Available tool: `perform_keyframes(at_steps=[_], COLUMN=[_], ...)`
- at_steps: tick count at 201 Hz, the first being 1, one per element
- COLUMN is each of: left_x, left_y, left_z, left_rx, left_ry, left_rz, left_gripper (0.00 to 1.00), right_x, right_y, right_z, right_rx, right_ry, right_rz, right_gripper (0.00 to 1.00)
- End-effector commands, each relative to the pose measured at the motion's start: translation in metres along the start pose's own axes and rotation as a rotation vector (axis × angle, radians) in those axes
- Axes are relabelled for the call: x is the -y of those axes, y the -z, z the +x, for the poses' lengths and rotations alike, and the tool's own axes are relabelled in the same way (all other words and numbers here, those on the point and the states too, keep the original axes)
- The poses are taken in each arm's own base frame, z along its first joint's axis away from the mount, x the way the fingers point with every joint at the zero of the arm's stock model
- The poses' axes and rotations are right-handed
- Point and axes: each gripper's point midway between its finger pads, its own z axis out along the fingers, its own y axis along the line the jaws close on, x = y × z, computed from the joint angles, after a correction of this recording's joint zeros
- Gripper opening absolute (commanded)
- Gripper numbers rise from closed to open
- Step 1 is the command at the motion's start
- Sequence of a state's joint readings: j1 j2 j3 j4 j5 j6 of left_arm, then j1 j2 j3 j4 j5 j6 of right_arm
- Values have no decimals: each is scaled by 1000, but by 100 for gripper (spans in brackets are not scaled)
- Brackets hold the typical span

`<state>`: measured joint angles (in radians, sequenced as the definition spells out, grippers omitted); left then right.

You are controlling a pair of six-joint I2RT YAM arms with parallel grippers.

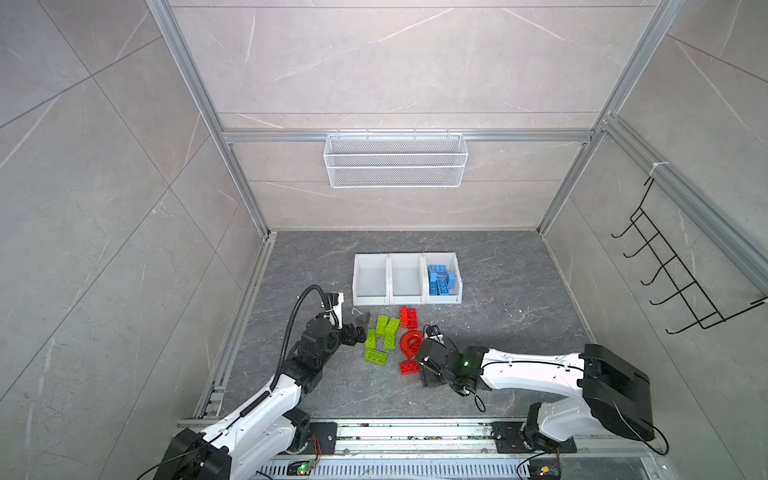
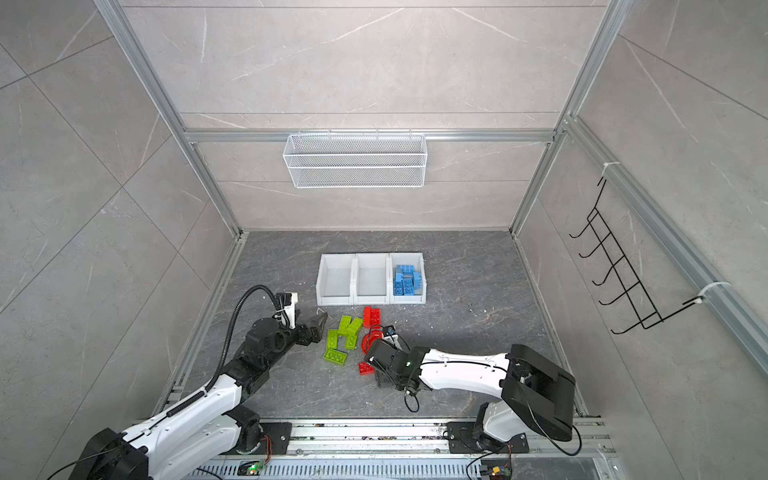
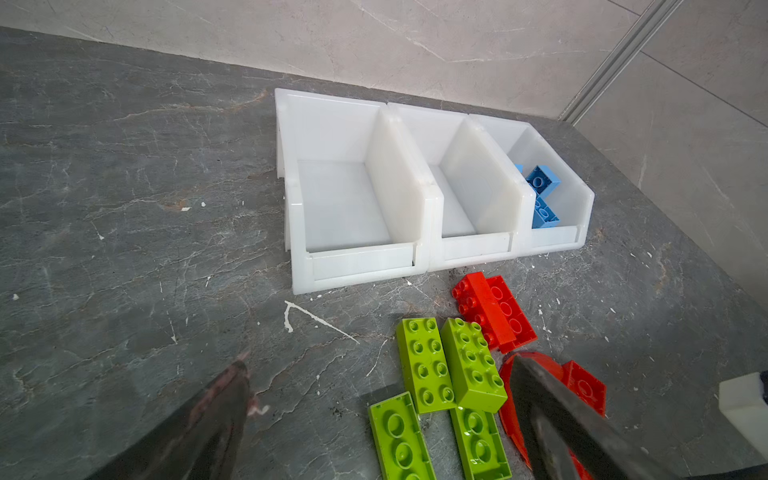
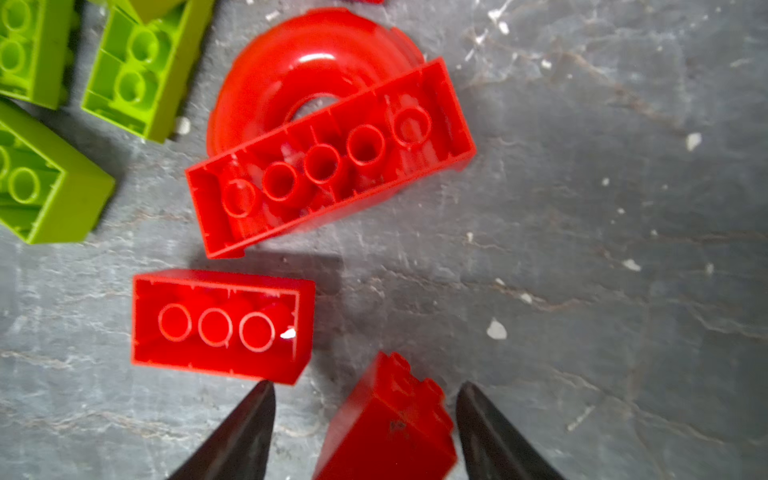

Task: Sort the legos into containers by color
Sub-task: 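Lower the right gripper onto a small red 2x2 brick and close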

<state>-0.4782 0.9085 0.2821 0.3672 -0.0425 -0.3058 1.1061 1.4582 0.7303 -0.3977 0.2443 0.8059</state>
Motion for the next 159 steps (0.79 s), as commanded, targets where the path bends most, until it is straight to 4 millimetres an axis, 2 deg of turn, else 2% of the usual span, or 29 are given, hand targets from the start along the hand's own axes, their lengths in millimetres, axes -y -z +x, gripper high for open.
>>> perform_keyframes(at_steps=[1,59,117,131,159], left_x=[8,7,4,6,5], left_y=[2,2,2,3,5], left_z=[-20,-20,-19,-21,-22], left_rx=[62,62,58,63,74], left_ry=[7,4,-2,0,0], left_rz=[28,26,6,16,9], left_gripper=[100,100,100,100,100], right_x=[21,36,34,35,31], right_y=[4,11,10,11,10], right_z=[15,22,27,26,20], right_rx=[-33,-32,-45,-41,-28], right_ry=[-15,-40,-48,-47,-43], right_rz=[78,105,88,96,95], right_gripper=[71,66,52,47,41])
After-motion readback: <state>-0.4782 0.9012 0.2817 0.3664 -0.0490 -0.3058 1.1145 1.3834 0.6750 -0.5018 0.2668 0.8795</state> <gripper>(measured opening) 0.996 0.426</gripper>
